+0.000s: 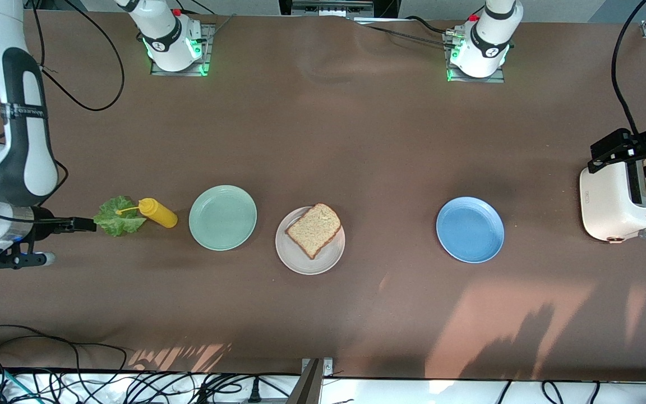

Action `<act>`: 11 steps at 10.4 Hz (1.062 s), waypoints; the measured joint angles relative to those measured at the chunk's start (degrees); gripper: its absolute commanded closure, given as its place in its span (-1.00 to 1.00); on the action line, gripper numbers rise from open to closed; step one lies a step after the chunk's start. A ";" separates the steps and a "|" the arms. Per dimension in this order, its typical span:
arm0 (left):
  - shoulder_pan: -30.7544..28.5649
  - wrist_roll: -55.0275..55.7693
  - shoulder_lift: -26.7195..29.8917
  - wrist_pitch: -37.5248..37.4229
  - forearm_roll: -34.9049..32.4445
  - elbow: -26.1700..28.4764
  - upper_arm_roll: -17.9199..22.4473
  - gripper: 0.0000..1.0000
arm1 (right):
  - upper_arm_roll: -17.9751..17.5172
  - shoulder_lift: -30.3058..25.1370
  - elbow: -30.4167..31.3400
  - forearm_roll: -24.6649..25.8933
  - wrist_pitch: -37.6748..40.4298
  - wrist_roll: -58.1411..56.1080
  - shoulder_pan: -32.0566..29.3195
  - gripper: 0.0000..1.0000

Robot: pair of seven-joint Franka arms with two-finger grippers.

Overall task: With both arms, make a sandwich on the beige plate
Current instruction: 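Lower the right gripper onto the lettuce leaf and close it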

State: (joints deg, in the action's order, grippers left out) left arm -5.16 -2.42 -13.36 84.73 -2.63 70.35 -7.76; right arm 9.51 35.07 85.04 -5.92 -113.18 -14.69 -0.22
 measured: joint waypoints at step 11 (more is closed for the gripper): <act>0.53 0.00 0.00 -0.16 0.00 0.01 -0.16 -1.00 | -3.32 1.16 18.73 -3.72 -23.19 -3.26 -1.60 -0.42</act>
State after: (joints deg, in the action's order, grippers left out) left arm -4.63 -2.42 -13.36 84.57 -2.63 70.36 -7.92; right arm 6.19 36.22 103.77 -9.64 -136.37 -17.95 -1.83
